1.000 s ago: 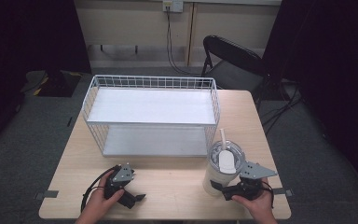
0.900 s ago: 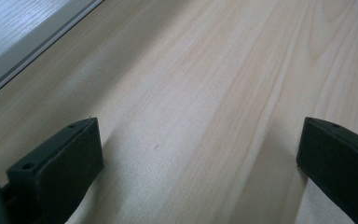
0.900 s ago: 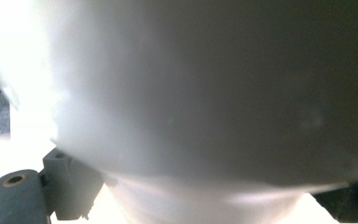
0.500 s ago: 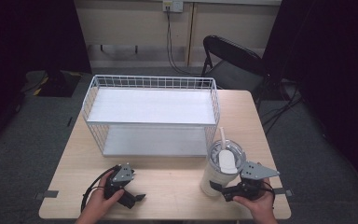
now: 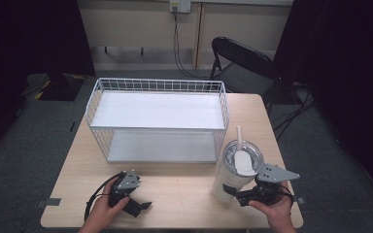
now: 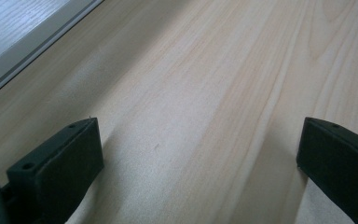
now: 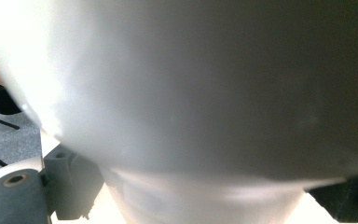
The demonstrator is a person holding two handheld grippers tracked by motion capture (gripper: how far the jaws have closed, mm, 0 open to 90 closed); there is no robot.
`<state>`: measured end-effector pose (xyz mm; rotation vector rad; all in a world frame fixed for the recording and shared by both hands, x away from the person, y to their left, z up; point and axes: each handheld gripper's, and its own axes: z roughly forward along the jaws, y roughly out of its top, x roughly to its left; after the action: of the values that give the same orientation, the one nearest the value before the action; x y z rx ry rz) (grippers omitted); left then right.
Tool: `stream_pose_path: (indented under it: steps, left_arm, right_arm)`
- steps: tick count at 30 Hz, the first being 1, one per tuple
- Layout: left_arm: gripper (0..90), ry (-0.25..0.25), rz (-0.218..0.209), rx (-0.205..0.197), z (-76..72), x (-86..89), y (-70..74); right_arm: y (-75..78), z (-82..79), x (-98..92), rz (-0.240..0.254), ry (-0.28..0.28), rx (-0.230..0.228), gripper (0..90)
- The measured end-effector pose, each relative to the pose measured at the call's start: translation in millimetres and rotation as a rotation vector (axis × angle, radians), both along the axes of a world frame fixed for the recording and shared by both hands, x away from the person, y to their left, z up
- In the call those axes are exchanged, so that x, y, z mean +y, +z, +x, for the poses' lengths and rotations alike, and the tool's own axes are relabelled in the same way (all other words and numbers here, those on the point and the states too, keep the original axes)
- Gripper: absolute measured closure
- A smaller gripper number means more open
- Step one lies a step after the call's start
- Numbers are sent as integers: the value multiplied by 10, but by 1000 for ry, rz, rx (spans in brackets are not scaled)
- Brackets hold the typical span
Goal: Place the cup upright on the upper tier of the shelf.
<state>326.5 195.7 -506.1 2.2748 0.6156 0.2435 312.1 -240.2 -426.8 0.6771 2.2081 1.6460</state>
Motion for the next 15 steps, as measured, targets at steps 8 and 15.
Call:
stream_pose_path:
  steps: [8,15]
  left_arm:
    - [0,2,-2,0,-1,-1,-1]
    - [0,0,1,-2,2,0,0]
  right_arm:
    - [95,32,79,3,13,20,111]
    - [210,59,142,26,27,29,111]
